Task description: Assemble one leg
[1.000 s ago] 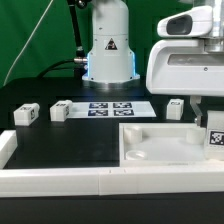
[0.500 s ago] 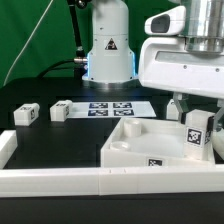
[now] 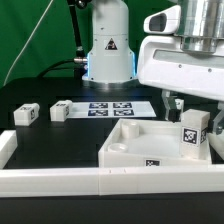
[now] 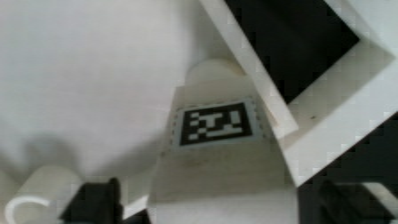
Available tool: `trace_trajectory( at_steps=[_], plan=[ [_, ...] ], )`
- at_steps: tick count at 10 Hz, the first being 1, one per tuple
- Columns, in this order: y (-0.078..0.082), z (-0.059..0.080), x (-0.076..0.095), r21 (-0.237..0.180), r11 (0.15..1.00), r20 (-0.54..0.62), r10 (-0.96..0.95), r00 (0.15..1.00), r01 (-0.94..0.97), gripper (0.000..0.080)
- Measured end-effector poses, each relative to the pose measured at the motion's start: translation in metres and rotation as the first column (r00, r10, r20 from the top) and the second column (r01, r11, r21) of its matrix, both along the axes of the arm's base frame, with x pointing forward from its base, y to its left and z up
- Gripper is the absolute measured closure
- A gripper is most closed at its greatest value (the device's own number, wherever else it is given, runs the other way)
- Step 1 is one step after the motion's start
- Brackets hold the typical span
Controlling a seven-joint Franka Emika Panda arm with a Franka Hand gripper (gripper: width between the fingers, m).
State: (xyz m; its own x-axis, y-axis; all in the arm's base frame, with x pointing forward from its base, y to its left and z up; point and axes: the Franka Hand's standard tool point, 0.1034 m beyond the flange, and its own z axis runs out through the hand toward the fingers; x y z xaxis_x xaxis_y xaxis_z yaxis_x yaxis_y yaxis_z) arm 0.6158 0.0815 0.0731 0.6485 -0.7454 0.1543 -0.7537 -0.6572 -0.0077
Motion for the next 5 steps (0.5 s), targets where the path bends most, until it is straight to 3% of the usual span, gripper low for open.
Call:
trace_trajectory(
  at_steps=[2,5],
  plan=[
    [0.0001,-0.0001,0.0,0.001,1.0,0.0,-0.001,1.0,0.001,0.0159],
    [0.0001,-0.0001,-0.0001,0.001,1.0,0.0,-0.001,1.0,0.001,0.0151]
  ],
)
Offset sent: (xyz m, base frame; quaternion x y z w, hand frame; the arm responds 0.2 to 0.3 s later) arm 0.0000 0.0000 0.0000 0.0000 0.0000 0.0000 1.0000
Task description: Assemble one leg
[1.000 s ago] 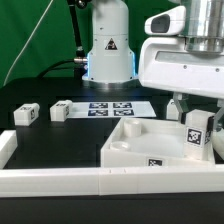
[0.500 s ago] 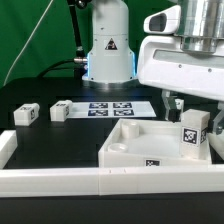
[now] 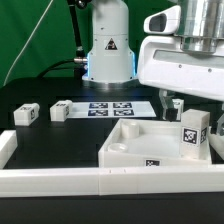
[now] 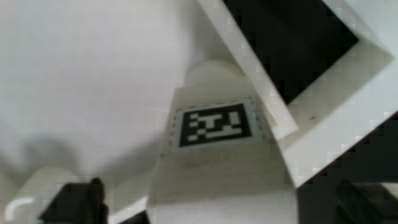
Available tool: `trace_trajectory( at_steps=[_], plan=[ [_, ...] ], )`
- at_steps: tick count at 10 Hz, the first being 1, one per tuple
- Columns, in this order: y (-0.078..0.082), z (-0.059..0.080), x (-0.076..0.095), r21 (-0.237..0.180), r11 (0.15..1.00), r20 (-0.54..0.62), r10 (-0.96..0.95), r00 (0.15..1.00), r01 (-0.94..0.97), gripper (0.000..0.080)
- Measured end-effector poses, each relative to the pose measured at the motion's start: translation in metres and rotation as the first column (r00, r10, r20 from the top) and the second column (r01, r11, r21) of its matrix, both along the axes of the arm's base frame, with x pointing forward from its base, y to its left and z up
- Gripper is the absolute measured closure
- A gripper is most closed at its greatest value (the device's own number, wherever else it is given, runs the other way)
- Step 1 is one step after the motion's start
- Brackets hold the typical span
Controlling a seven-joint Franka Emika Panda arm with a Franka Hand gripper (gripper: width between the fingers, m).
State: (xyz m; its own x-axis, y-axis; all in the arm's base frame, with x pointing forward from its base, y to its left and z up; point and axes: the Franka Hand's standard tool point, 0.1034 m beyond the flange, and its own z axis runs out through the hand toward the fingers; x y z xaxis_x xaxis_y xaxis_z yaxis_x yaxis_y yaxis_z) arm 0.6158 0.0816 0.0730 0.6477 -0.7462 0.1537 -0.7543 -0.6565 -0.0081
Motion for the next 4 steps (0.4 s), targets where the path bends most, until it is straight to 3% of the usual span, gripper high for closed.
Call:
trace_trajectory(
  at_steps=[4],
  plan=[
    [0.0,0.0,0.0,0.0,1.0,0.0,0.0,1.0,0.0,0.0151]
  ],
)
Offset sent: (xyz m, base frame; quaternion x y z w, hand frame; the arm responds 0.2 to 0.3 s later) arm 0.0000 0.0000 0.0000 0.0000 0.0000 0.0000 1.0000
